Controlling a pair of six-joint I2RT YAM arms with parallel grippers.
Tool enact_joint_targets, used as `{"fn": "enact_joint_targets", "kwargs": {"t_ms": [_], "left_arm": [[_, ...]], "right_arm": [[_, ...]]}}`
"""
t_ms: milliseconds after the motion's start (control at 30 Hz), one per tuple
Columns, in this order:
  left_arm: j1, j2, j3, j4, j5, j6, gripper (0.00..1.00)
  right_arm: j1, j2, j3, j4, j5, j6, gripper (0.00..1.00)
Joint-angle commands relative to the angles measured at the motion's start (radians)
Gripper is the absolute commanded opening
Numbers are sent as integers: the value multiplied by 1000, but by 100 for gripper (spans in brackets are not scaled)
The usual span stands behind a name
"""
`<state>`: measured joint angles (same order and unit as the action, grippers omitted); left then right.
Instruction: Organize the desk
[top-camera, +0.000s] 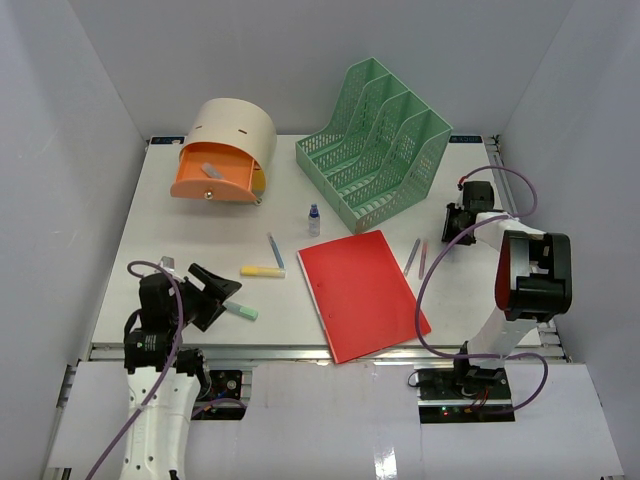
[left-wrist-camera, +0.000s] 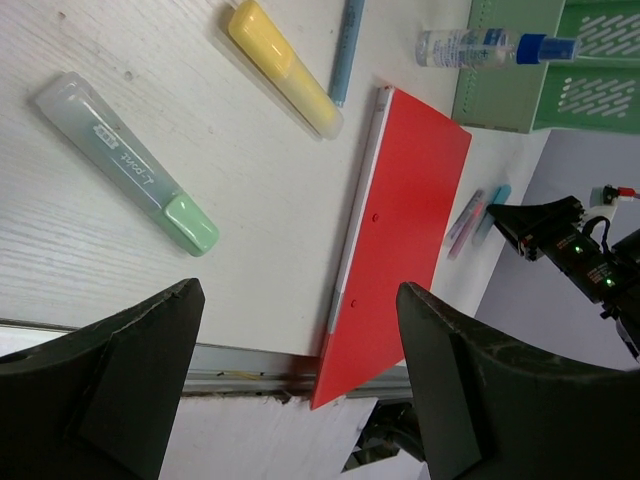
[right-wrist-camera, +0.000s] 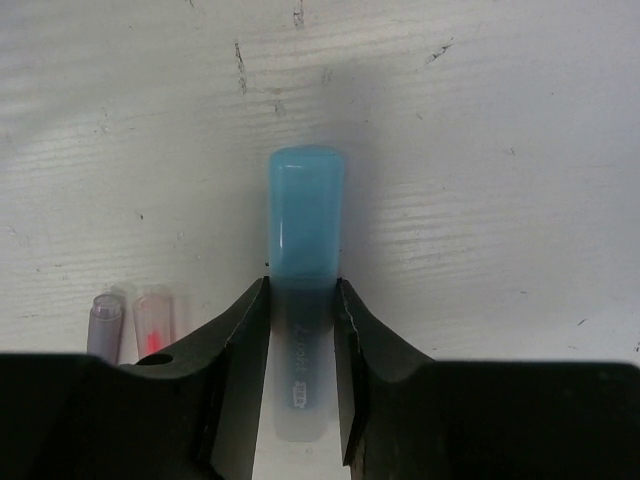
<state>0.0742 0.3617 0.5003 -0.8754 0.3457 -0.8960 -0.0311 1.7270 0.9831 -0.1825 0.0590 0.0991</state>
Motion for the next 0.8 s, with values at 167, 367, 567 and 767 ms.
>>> {"fn": "enact_joint_targets", "kwargs": {"t_ms": [167, 367, 567, 767], "left_arm": [[-14, -5, -70, 259, 424, 17, 87], [-43, -1, -91, 435, 538, -64, 87], [-51, -52, -100, 668, 506, -198, 86], [-82, 14, -86, 772, 466, -244, 86]], "right_arm": [[-13, -280, -49, -179, -618, -524, 8], [122, -521, -92, -348, -901, -807, 9], [279, -629, -133, -305, -964, -755, 8], [310, -615, -116, -259, -996, -670, 8]]}}
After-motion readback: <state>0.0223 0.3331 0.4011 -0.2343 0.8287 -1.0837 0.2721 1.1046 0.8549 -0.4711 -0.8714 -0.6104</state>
